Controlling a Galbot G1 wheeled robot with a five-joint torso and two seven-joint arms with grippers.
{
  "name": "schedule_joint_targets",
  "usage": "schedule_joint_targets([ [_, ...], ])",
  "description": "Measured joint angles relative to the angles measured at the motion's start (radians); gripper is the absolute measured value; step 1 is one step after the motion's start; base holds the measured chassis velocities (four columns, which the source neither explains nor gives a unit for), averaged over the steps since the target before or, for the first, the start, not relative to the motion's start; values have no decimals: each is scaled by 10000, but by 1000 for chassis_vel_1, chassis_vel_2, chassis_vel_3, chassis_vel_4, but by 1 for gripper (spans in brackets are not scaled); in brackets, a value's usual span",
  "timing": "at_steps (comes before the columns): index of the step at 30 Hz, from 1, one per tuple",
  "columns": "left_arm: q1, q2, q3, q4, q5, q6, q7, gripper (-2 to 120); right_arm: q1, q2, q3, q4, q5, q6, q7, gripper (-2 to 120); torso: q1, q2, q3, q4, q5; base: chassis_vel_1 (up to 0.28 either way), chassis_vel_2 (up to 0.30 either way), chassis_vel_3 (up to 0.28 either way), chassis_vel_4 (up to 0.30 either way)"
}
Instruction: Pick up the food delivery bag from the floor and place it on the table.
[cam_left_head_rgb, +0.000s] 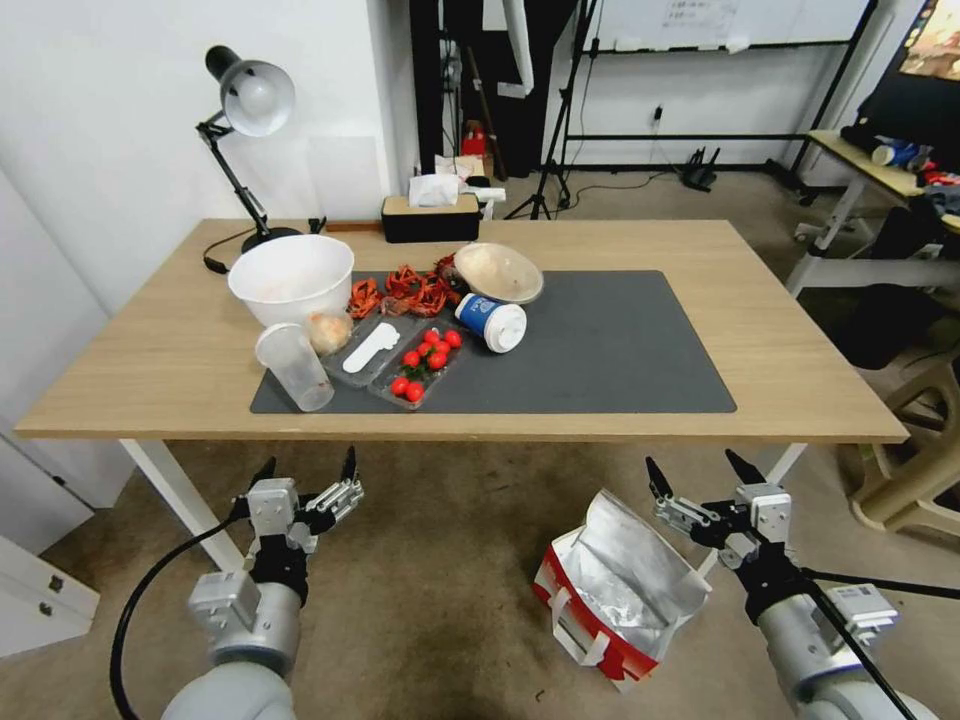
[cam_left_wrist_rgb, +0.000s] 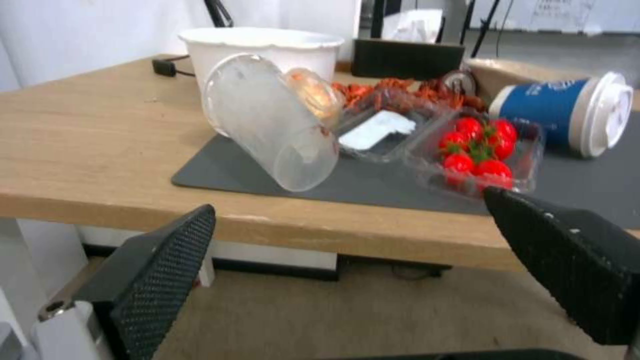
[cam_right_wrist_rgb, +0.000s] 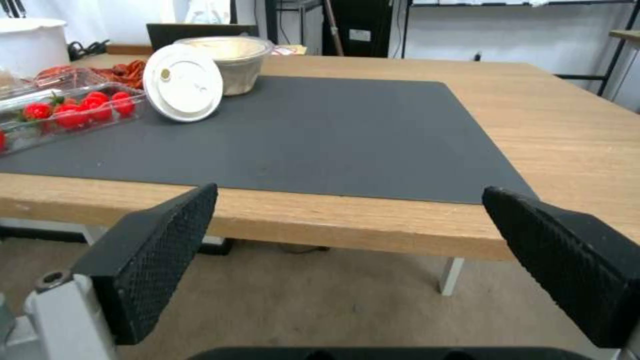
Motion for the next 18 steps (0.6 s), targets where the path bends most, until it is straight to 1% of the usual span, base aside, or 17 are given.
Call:
schedule_joint_targets([
  [3, 38, -14, -11, 29, -16, -140, 31, 100, 15, 9, -10, -21, -32, 40, -10, 100, 0, 0, 0, 0, 0, 0, 0, 0, 0],
  [6, 49, -30, -32, 122, -51, -465, 119, 100, 14, 27, -24, -35, -74, 82, -70, 100, 1, 0, 0, -1, -1, 0, 0, 0, 0],
  [10, 83, -52, -51, 100, -115, -497, 102, 100, -24, 64, -27, -72, -79, 258, -230, 100, -9, -21, -13, 0, 0, 0, 0, 0, 0],
  [16, 139, -67, -65, 84, -238, -551, 103, 100, -72, 118, -45, -76, -70, 287, -305, 100, -43, -95, -52, 0, 0, 0, 0, 0, 0],
  [18, 167, -75, -70, 85, -240, -603, 116, 100, -80, 133, -54, -76, -44, 287, -307, 100, -91, -186, -95, 0, 0, 0, 0, 0, 0],
])
